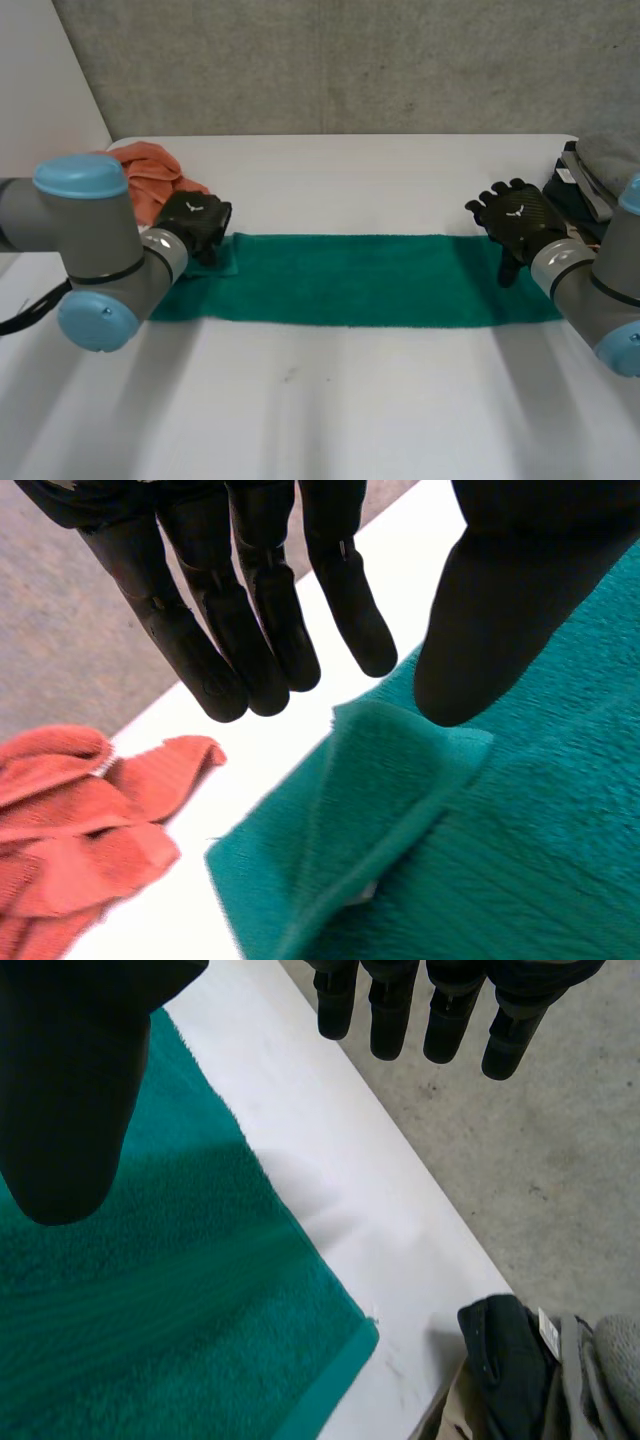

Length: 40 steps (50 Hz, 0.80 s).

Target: Fold the laundry.

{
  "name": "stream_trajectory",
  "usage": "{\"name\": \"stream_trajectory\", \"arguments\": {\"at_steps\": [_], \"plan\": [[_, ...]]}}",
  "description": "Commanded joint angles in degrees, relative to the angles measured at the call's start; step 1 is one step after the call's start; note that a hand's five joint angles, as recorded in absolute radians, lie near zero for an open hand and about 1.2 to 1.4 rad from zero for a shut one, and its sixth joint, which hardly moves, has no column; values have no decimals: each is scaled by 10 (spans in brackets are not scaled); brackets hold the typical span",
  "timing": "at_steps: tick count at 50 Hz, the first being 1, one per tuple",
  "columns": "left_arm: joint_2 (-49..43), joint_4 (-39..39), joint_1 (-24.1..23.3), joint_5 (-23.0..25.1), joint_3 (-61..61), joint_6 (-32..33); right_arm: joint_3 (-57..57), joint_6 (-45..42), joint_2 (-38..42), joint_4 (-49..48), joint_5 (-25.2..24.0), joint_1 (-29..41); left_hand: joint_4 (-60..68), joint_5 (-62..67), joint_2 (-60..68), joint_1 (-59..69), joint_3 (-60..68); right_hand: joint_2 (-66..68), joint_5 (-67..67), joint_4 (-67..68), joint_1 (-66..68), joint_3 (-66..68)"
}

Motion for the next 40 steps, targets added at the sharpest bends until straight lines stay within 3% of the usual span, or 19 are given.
{"name": "stream_trajectory", "arguments": {"at_steps": [1,8,12,28,32,35,37,40], "plan": [[12,-3,24,1,1,31,-1,3,2,-6,10,7,-28,-29,-26,-23,-28,-24,-27,-19,-25,-19],[-10,-13,47,15,13,43,-1,3,3,-6,10,7,-230,-231,-228,-225,-230,-24,-27,-19,-25,-19],[-19,-30,48,25,16,43,0,2,4,-9,10,9,-276,-276,-273,-270,-276,-24,-27,-19,-25,-19],[-92,-20,61,23,73,68,1,2,10,-9,10,10,-314,-315,-312,-309,-314,-24,-27,-19,-25,-19],[-131,36,89,-59,143,67,1,2,10,-8,13,10,-316,-317,-314,-311,-316,-24,-27,-19,-25,-19],[-148,63,100,-167,182,73,3,1,8,-5,17,12,-323,-324,-321,-317,-323,-24,-27,-19,-25,-19],[-133,55,90,-192,183,75,6,1,7,-6,19,12,-353,-354,-351,-347,-353,-24,-27,-19,-25,-19],[-104,53,78,-169,155,67,8,1,4,-6,19,12,-390,-391,-388,-385,-390,-24,-27,-19,-25,-19]]}}
